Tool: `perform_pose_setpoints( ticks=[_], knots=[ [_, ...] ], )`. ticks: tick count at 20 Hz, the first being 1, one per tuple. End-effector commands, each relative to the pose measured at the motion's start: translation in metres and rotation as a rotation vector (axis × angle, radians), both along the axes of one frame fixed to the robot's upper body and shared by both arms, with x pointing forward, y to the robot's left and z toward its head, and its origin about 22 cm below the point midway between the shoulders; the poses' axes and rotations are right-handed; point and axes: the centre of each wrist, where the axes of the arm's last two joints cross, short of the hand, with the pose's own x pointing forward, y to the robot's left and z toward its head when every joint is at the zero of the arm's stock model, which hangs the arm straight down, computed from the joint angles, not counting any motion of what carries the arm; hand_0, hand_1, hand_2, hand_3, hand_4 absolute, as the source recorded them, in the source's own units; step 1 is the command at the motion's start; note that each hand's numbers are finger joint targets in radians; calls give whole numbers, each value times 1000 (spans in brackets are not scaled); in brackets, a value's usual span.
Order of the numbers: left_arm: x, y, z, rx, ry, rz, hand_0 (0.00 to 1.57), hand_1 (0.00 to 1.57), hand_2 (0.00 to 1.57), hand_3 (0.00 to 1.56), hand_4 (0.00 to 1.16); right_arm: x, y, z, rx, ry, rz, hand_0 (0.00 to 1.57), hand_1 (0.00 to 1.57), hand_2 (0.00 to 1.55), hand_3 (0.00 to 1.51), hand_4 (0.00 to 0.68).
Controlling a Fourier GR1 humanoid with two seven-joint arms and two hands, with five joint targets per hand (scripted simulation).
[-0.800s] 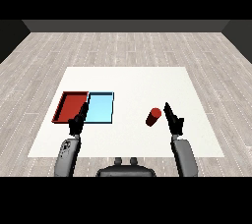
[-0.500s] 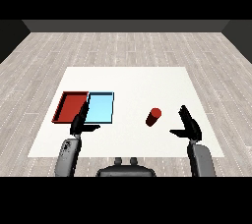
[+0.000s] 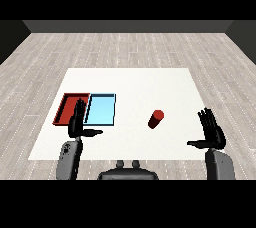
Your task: Pick the red can and put it in the red box
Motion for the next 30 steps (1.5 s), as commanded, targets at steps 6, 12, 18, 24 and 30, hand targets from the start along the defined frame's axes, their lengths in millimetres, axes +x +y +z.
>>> perform_pose_setpoints(
  ticks=[6,12,18,24,30],
  knots=[
    [-3,2,-2,-34,-68,-20,0,0,0,0,0,-3,-40,1,2,-38,-2,0,0,0,0,0],
    [6,6,-7,-54,-51,-31,0,0,0,0,0,-7,-7,-12,27,6,26,0,0,0,0,0],
    [3,2,20,-54,-59,3,0,0,0,0,0,33,19,-8,3,23,26,0,0,0,0,0],
    [-9,-12,-13,-75,-61,-9,0,0,0,0,0,51,31,-10,39,58,43,0,0,0,0,0],
    [-15,8,-1,-90,-54,7,0,0,0,0,0,54,38,-36,117,94,77,0,0,0,0,0]
  ],
)
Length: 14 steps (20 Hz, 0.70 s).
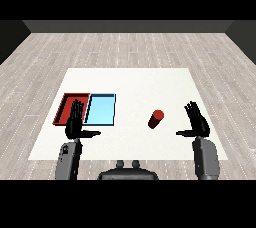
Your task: Pick the red can and put it in the red box
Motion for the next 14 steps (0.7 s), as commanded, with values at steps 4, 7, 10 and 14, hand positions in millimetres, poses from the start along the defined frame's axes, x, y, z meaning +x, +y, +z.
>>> perform_pose_setpoints(
  ticks=[4,7,10,14],
  knots=[
    [7,8,5,5,-2,14,0,0,0,0,0,11,30,-14,79,47,8,0,0,0,0,0],
    [0,-4,-7,1,2,1,0,0,0,0,0,13,27,-32,99,65,29,0,0,0,0,0],
    [5,13,-16,16,9,20,0,0,0,0,0,12,31,-35,108,58,33,0,0,0,0,0],
    [5,-15,-10,20,8,19,0,0,0,0,0,21,37,-55,130,83,42,0,0,0,0,0]
  ],
)
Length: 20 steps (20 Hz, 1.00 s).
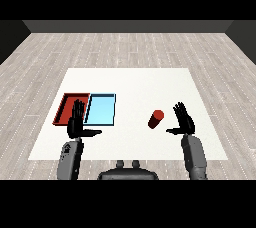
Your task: Pick the red can and put it in the red box
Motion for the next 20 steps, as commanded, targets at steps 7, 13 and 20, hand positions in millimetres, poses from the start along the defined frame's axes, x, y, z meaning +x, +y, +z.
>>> perform_pose_setpoints(
  ticks=[7,13,20],
  knots=[
    [-11,-7,6,-25,-16,-9,0,0,0,0,0,-12,40,5,66,42,10,0,0,0,0,0],
    [11,12,-3,-20,-4,-26,0,0,0,0,0,-2,39,-31,73,60,30,0,0,0,0,0],
    [-13,6,7,-27,-9,-41,0,0,0,0,0,-2,66,-22,93,83,39,0,0,0,0,0]
  ],
)
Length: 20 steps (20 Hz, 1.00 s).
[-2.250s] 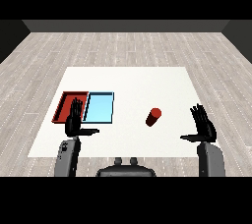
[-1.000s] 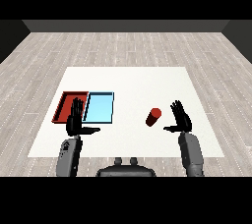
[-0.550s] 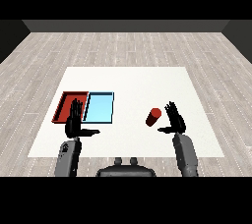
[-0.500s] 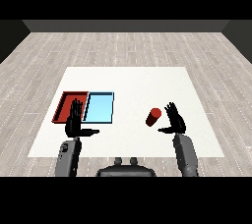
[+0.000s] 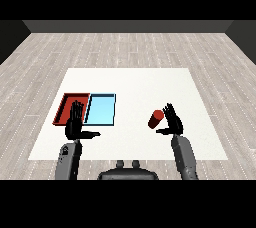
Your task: Pick the red can and put it in the red box
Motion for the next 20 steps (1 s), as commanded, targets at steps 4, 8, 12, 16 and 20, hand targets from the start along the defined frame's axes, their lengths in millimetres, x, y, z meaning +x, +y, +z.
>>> perform_pose_setpoints(
  ticks=[4,8,12,16,20],
  knots=[
    [15,-3,-6,-10,-7,-7,0,0,0,0,0,18,32,-12,-5,19,16,0,0,0,0,0],
    [8,4,5,-6,-26,-10,0,0,0,0,0,21,24,-12,-20,52,-12,0,0,0,0,0],
    [21,-16,4,-3,-6,-7,0,0,0,0,0,9,-10,-8,-23,33,5,0,0,0,0,0],
    [-1,3,3,-22,-11,4,0,0,0,0,0,20,19,11,-19,59,-15,0,0,0,0,0],
    [-6,-4,10,8,-5,3,0,0,0,0,0,16,19,4,-8,57,21,0,0,0,0,0]
  ],
)
